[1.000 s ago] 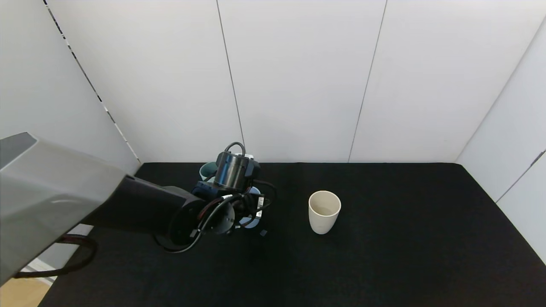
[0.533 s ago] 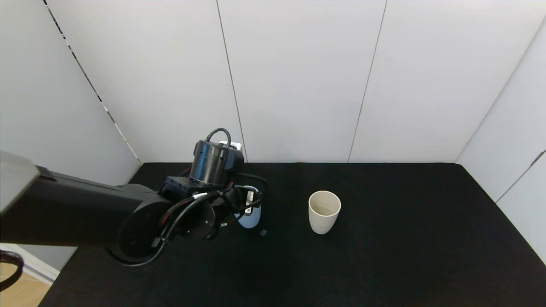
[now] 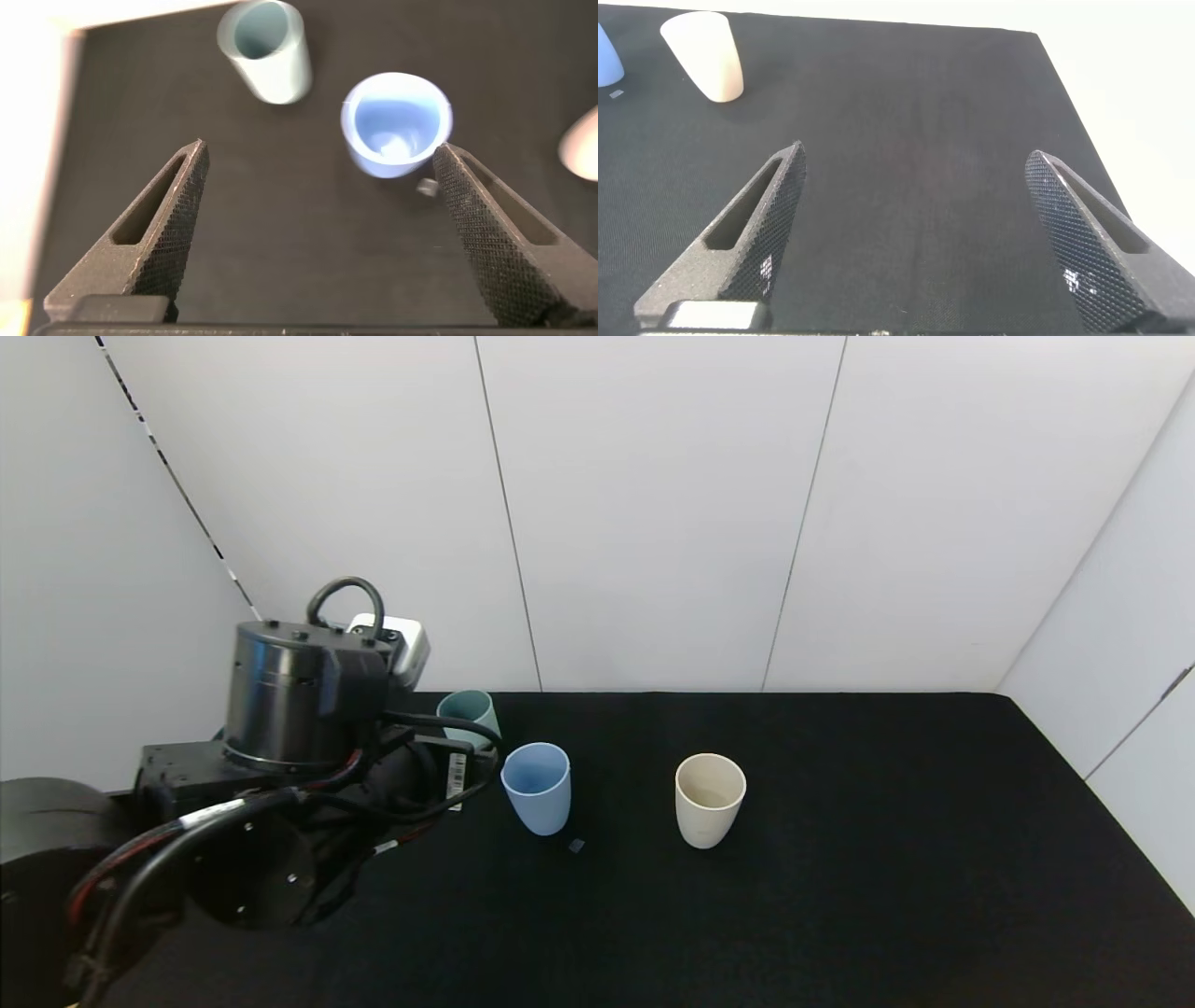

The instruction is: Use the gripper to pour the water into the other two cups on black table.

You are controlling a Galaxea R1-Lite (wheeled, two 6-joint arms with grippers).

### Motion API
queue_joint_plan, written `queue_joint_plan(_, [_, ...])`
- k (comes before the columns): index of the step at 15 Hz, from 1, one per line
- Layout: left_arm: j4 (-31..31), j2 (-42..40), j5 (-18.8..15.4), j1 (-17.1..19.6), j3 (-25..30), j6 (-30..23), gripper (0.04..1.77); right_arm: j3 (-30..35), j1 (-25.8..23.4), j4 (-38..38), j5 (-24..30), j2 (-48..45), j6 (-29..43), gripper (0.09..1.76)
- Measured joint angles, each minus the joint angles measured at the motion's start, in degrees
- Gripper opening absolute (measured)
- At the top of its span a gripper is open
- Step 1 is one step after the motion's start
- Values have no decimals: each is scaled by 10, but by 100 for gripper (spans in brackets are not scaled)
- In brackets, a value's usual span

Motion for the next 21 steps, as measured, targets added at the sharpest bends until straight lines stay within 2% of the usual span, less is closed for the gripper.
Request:
queue_joint_plan(2, [2, -43, 17, 0, 24, 1, 171, 0, 0, 0, 0, 0, 0, 171])
queue_joint_plan(6, [33, -134, 23, 10, 66, 0, 171, 0, 0, 0, 0, 0, 0, 171])
queue_joint_plan(8, [36, -179, 21, 39, 90, 7, 171, 0, 0, 0, 0, 0, 0, 171])
queue_joint_plan(9, [36, -202, 15, 65, 106, 14, 171, 0, 0, 0, 0, 0, 0, 171])
queue_joint_plan(11, [36, -247, -16, 125, 137, 24, 171, 0, 0, 0, 0, 0, 0, 171])
queue_joint_plan(15, [41, -373, -130, 250, 209, 46, 172, 0, 0, 0, 0, 0, 0, 171])
queue_joint_plan(18, [48, -476, -188, 300, 262, 70, 172, 0, 0, 0, 0, 0, 0, 171])
queue_joint_plan(21, [96, -575, -218, 326, 286, 96, 172, 0, 0, 0, 0, 0, 0, 171])
